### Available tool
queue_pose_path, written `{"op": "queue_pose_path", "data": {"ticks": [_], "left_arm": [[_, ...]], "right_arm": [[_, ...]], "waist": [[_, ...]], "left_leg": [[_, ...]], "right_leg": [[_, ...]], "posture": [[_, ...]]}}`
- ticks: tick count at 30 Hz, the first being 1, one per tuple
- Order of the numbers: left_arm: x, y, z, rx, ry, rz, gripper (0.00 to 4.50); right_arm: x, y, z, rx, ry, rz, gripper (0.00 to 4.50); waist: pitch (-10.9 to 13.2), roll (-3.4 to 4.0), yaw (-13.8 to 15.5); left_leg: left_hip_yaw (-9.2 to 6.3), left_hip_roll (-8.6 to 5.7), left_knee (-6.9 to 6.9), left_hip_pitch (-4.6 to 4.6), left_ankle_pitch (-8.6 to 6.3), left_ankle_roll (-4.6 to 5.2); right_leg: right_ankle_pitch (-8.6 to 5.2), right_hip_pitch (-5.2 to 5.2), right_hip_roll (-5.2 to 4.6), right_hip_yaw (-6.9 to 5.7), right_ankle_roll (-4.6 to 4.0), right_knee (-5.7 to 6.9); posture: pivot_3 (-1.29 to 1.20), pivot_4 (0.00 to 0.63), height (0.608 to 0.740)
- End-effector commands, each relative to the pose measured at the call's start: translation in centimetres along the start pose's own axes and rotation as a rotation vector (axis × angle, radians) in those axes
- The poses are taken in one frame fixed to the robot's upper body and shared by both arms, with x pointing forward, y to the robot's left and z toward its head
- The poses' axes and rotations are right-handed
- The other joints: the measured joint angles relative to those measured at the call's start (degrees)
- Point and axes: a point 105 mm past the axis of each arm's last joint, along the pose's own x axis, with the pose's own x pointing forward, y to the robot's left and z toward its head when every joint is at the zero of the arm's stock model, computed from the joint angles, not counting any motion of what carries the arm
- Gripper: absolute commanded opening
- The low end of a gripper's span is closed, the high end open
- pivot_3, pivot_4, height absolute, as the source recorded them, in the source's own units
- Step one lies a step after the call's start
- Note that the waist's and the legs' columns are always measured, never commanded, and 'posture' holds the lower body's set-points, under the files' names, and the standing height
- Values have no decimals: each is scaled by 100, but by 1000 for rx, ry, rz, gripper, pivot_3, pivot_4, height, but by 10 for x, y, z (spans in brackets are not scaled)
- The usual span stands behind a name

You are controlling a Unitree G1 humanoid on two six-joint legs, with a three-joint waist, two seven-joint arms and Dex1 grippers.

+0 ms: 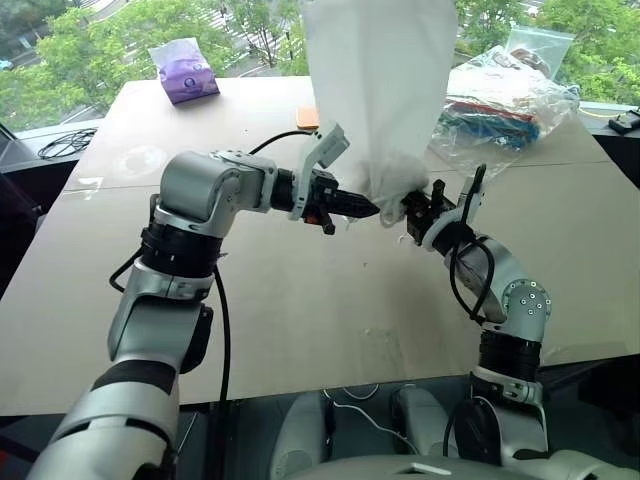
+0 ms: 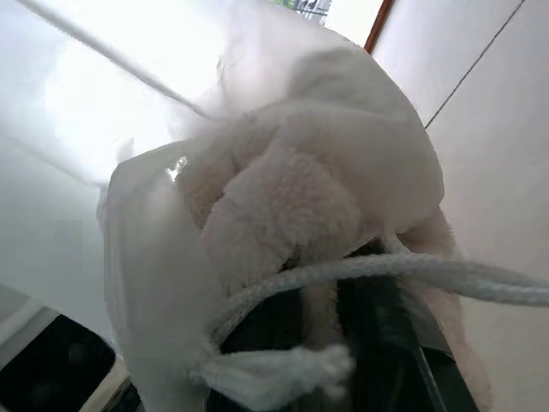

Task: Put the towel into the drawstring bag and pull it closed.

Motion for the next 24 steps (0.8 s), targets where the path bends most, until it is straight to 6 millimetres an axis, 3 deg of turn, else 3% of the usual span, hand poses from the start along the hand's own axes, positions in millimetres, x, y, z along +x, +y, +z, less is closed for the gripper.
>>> {"op": "queue_pose_path", "data": {"ticks": [1, 5, 9, 15, 19, 21, 24], "left_arm": [[3, -5, 23, -23, -91, -6, 0], [5, 4, 36, -122, -181, 29, 0], [0, 24, 46, -333, -286, 80, 0], [11, 52, 22, -562, -255, 230, 0], [12, 63, 22, -670, -307, 261, 0], [9, 71, 26, -721, -352, 276, 0], [7, 74, 26, -753, -363, 282, 0]], "right_arm": [[26, 49, -38, 186, 44, 137, 10], [26, 48, -42, -27, 51, 112, 10], [21, 48, -39, 103, 13, 132, 10], [20, 61, -32, 107, -29, 165, 2741], [17, 50, -41, -213, 29, 106, 4487], [9, 39, -44, -466, 78, 90, 4487], [-5, 28, -36, -706, 113, 107, 4487]], "waist": [[0, 0, -1], [1, 1, -27], [1, 0, -8], [2, -3, 5], [2, -3, -10], [4, 1, -6], [4, -1, 16]], "left_leg": [[0, 0, 0, -1, 0, 0], [4, 0, 0, -4, 0, 0], [1, 2, -1, -3, 0, 0], [3, 1, 1, -7, 0, 0], [2, 1, 0, -11, 1, -1], [8, 0, 0, -7, 1, -1], [3, -2, -1, -10, 0, -1]], "right_leg": [[0, -2, 0, 0, 0, 0], [0, -9, 5, 6, 0, 2], [0, -11, 9, 4, 0, 5], [1, -9, 1, 5, 2, 0], [1, -12, 1, 3, 2, 0], [1, -14, 3, 9, 2, 4], [1, -15, 4, 2, 2, 0]], "posture": [[0, 150, 740], [0, 150, 740], [0, 150, 740], [0, 150, 740], [0, 150, 740], [0, 150, 740], [0, 150, 740]]}}
